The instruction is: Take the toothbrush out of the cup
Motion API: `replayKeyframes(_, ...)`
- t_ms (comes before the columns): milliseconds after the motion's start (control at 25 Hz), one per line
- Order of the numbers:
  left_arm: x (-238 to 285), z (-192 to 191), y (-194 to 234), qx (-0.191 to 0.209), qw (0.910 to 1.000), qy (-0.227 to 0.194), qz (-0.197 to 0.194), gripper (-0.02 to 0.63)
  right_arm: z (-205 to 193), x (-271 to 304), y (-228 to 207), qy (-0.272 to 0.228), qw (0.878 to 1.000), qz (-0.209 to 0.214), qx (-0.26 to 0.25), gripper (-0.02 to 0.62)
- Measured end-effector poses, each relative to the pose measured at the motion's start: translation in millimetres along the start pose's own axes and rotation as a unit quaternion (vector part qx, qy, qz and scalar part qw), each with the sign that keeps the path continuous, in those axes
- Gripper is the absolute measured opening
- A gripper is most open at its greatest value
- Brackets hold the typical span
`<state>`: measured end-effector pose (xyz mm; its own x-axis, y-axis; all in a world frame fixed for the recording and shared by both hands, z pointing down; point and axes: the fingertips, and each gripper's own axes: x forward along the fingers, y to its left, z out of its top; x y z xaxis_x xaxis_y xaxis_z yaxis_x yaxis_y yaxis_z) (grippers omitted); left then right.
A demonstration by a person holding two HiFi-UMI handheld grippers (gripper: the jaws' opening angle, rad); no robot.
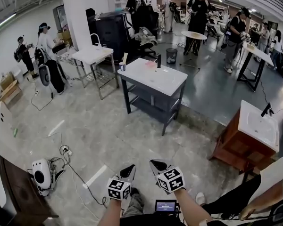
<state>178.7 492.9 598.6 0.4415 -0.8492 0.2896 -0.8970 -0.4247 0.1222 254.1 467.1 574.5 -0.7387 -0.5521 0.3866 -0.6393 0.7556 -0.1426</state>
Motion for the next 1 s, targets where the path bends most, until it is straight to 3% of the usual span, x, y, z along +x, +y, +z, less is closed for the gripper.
replayKeyframes(480, 73.1, 54.6, 151.9, 0.009, 0.9996, 0.002, -0.028, 0.011, 91.1, 154.2, -34.4, -0.004, 1.000, -0.028, -0.008, 0.009)
replayKeyframes(1000, 124.7, 56.3, 242.6, -0.005, 0.9989, 0.021, -0.040, 0.011, 119.6, 252.8, -65.5, 0.011, 0.999, -0.039, 0.005, 0.009)
